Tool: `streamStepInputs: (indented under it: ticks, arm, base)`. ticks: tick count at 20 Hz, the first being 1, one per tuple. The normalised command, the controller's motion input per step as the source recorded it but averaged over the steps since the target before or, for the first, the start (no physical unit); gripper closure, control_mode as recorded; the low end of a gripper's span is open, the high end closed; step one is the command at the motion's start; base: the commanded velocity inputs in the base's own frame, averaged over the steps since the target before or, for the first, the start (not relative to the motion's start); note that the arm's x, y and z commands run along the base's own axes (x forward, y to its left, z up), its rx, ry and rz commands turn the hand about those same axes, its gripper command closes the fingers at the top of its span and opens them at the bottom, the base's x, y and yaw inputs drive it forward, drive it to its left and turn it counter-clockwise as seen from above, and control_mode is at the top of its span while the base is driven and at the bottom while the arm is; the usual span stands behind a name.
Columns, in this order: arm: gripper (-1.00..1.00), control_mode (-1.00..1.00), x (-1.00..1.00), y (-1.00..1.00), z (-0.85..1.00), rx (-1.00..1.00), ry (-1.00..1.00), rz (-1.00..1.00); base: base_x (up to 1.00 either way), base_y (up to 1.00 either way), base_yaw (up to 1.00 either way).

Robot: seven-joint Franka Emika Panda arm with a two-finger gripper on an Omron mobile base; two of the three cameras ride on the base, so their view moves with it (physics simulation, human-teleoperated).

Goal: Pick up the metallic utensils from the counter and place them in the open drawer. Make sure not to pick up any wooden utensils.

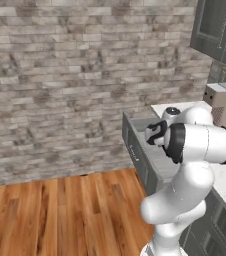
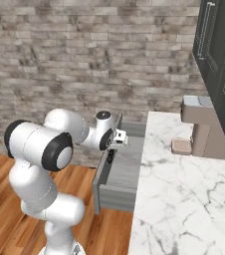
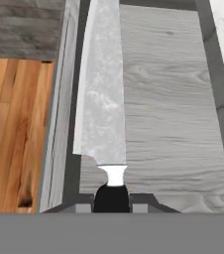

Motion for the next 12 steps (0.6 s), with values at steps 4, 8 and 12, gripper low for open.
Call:
streamStepInputs:
  ticks: [4,8,12]
  arm:
    - [1.00,-1.00,0.09,0.00,-0.38,0.00,0.04,0.03]
    - [1.00,-1.00,0.13,0.00,-0.36,0.00,0.03,0.02]
    - [1.00,-1.00,0.12,0.00,-0.31,0.01,0.00,0.01]
  base:
    - [0.00,0.00,0.00]
    - [0.00,0.00,0.00]
    - [0.00,0.00,0.00]
